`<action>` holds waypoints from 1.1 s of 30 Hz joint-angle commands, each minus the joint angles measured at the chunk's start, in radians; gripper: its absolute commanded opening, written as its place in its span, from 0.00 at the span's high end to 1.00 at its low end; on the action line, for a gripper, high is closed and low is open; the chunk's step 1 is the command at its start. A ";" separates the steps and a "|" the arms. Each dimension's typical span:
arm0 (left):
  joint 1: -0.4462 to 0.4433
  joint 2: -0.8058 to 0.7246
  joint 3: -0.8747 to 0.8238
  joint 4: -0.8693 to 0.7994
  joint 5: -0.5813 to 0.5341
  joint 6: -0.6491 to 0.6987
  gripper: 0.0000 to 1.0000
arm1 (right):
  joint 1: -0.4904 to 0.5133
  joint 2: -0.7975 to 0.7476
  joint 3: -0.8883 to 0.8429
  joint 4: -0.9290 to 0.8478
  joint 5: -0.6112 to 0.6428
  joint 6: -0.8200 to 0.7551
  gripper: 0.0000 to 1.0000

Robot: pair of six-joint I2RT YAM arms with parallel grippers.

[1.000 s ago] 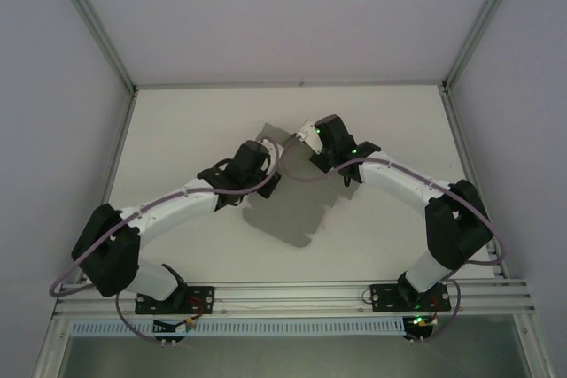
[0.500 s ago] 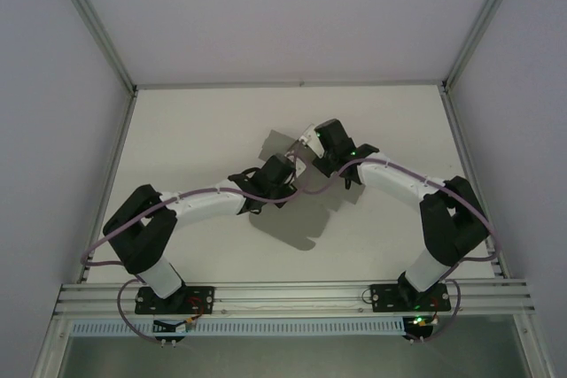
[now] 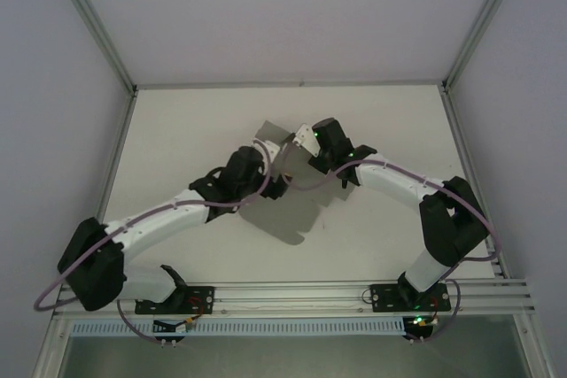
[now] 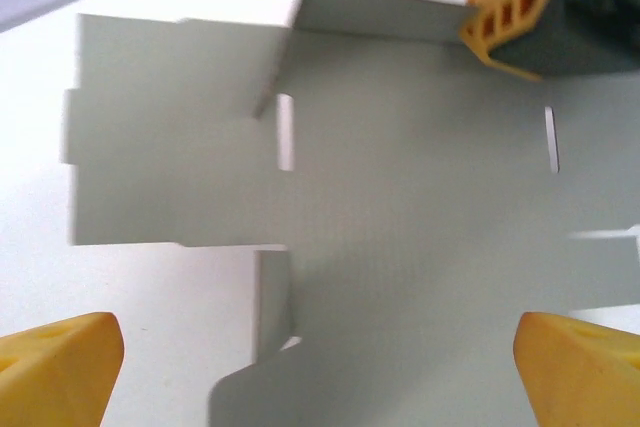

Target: Assemble paper box

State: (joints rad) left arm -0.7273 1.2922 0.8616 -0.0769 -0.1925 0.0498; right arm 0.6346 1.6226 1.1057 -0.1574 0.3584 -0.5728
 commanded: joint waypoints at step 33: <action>0.528 0.389 0.398 -0.070 1.028 -0.020 0.09 | 0.056 -0.047 -0.048 0.408 0.035 -0.456 1.00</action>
State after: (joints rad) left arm -0.2001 1.6833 1.2285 -0.1986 0.6479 -0.0174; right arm 0.6853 1.6150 1.0462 0.2783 0.4255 -1.0550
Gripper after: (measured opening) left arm 0.926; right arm 0.045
